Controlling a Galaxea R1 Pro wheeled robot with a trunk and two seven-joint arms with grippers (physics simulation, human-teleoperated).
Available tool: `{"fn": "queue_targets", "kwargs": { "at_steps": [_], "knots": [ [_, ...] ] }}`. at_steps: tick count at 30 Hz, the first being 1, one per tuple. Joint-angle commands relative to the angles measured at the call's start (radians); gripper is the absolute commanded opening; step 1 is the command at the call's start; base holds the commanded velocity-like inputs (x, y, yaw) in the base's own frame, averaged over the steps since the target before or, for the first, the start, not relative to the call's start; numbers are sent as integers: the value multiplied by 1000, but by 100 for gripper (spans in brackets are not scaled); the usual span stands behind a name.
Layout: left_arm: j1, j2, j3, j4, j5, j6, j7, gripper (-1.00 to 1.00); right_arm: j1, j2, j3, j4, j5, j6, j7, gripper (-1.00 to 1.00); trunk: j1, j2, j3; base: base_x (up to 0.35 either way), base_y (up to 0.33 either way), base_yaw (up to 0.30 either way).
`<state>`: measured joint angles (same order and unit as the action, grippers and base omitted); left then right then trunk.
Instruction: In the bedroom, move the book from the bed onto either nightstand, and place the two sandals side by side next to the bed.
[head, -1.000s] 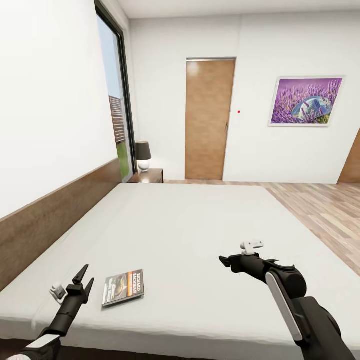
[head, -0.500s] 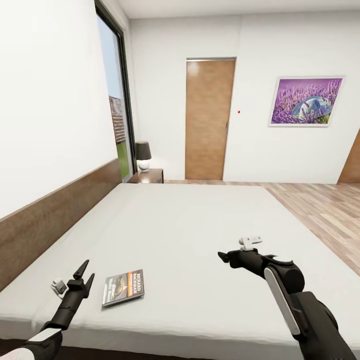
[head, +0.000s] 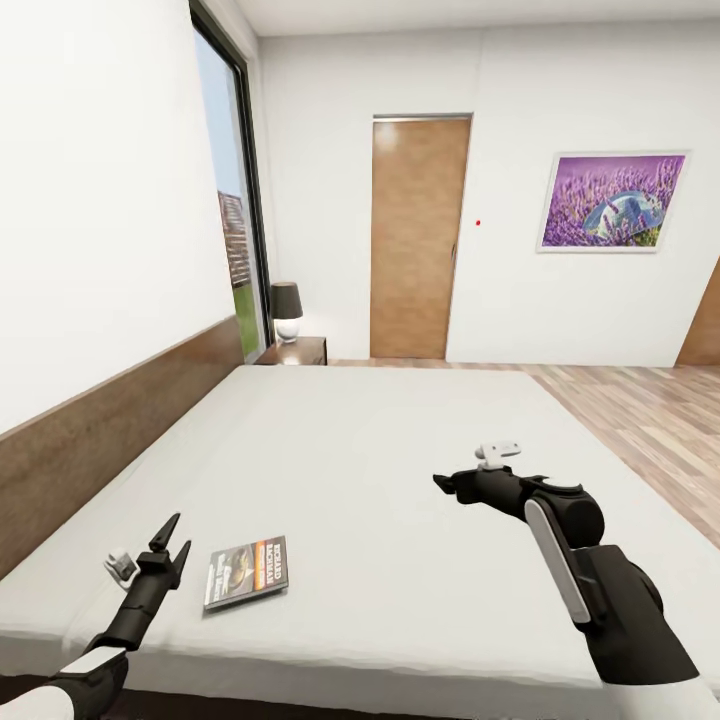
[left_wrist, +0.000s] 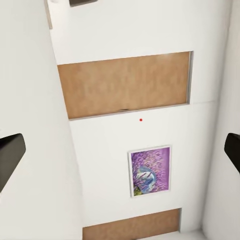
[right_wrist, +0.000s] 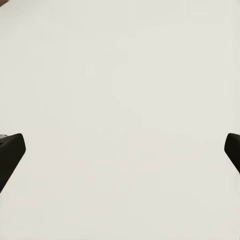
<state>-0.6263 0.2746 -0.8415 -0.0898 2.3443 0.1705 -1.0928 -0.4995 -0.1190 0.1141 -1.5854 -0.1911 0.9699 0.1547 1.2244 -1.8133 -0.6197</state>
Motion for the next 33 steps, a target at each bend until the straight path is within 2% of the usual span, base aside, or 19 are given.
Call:
{"fn": "queue_targets", "kwargs": {
  "at_steps": [1,4,17,33],
  "knots": [
    [-1,0,-7,0,10,11,-2,100,-6,0,5,-1,0,6,2,100,4,-8,-4,0,0,0],
    [-2,1,-7,0,10,11,0,100,-14,0,15,-1,0,9,2,100,15,-29,-14,0,0,0],
    [-3,2,-7,0,10,11,3,100,-34,2,37,-1,1,13,1,100,15,-29,-14,0,0,0],
    [-3,2,-7,0,10,12,8,100,-36,12,39,-1,1,15,0,100,77,-141,-64,0,0,0]
  ]
}}
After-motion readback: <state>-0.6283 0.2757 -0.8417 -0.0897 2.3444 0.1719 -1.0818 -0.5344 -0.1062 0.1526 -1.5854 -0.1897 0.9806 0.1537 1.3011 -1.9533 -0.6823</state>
